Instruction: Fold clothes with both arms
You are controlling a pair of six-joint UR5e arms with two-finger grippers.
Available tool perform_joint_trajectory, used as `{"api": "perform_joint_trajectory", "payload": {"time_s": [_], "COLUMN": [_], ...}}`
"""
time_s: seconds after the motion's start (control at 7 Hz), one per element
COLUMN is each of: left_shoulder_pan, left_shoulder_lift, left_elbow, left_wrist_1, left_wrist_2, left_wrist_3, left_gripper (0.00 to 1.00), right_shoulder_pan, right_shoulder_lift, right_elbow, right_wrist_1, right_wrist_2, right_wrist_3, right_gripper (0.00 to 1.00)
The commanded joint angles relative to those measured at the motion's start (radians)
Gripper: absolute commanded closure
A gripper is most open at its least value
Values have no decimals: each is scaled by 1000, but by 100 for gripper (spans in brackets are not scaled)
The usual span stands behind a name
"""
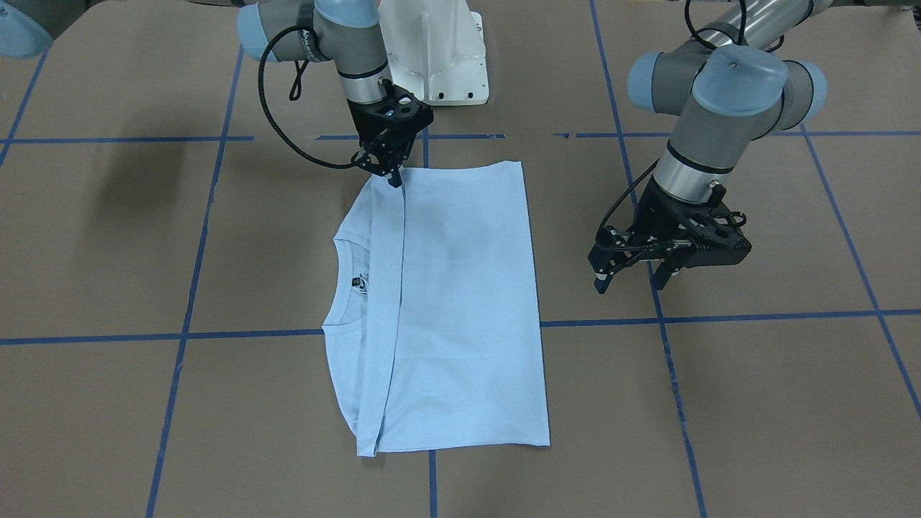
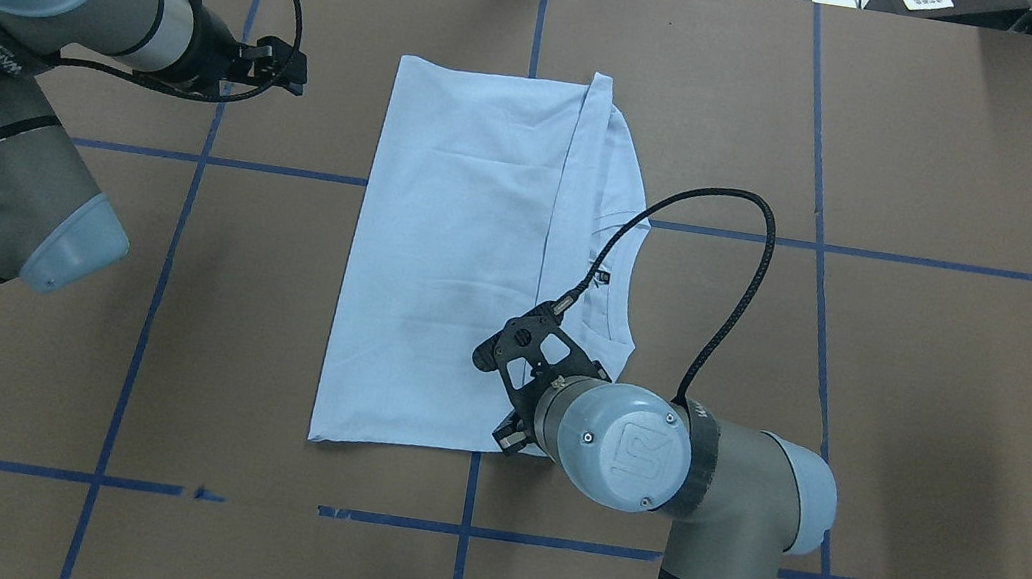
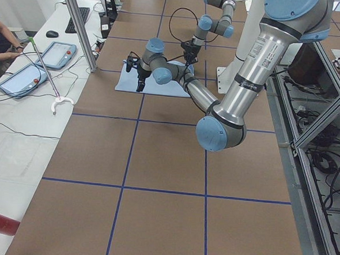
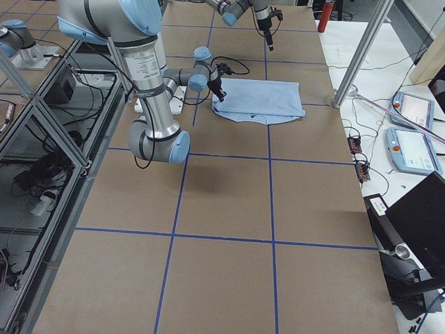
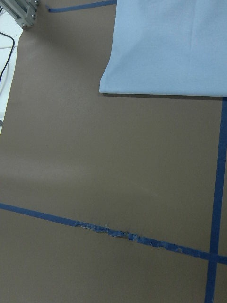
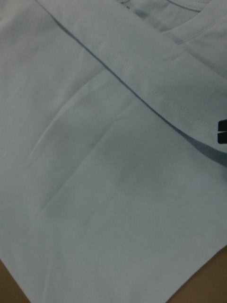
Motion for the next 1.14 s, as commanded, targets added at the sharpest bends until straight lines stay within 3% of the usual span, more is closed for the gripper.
{"api": "perform_joint_trajectory", "payload": {"time_s": [0.0, 0.29, 0.57, 0.71, 0.86, 1.0], "left_shoulder_pan": [2, 2, 4, 4, 5, 5], "left_shoulder_lift": [-2, 0, -2, -5, -6, -8], "left_elbow": [-2, 0, 24, 25, 25, 25], "left_wrist_1": [-1, -3, -6, -6, -6, -6], "left_wrist_2": [1, 1, 3, 3, 3, 3], "left_wrist_3": [0, 1, 7, 6, 4, 6], "left_gripper": [0, 0, 0, 0, 0, 0], "right_shoulder_pan": [4, 4, 4, 13, 39, 68], "right_shoulder_lift": [-87, -214, -276, -256, -235, -227], "right_elbow": [80, 166, 209, 211, 214, 217], "right_wrist_1": [-10, -50, -51, -48, -44, -45], "right_wrist_2": [8, 57, 120, 149, 154, 155], "right_wrist_3": [148, 361, 424, 422, 422, 416], "right_gripper": [100, 100, 100, 45, 0, 0]}}
